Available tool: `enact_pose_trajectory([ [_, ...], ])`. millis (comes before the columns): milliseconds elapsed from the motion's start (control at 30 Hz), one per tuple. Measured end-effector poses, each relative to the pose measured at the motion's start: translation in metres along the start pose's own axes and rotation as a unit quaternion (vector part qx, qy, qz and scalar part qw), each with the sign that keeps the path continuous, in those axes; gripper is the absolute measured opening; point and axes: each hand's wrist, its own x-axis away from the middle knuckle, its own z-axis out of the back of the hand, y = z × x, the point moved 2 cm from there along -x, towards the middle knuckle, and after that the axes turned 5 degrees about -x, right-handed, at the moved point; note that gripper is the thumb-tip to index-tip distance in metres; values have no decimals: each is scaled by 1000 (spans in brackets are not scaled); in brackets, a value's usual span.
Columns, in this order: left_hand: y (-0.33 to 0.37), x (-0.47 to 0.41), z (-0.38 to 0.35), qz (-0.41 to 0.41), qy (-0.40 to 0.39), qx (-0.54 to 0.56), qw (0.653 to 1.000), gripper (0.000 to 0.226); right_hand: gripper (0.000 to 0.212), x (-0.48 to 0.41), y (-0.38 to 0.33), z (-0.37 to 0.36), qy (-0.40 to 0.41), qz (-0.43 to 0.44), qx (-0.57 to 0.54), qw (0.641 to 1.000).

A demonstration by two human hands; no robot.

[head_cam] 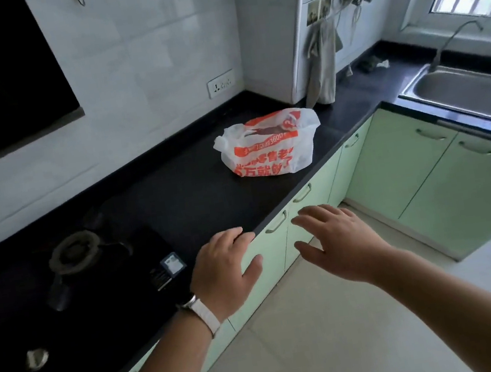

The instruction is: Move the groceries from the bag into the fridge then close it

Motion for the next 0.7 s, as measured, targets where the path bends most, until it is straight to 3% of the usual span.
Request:
enact_pose_trajectory([
  [400, -9, -107, -39, -56, -39, 25, 997, 47, 52, -58, 61, 3, 7, -70, -24, 997],
  [700, -2, -213, -78, -40, -61, -28, 997, 48, 53, -142, 161, 3, -17, -32, -49, 998],
])
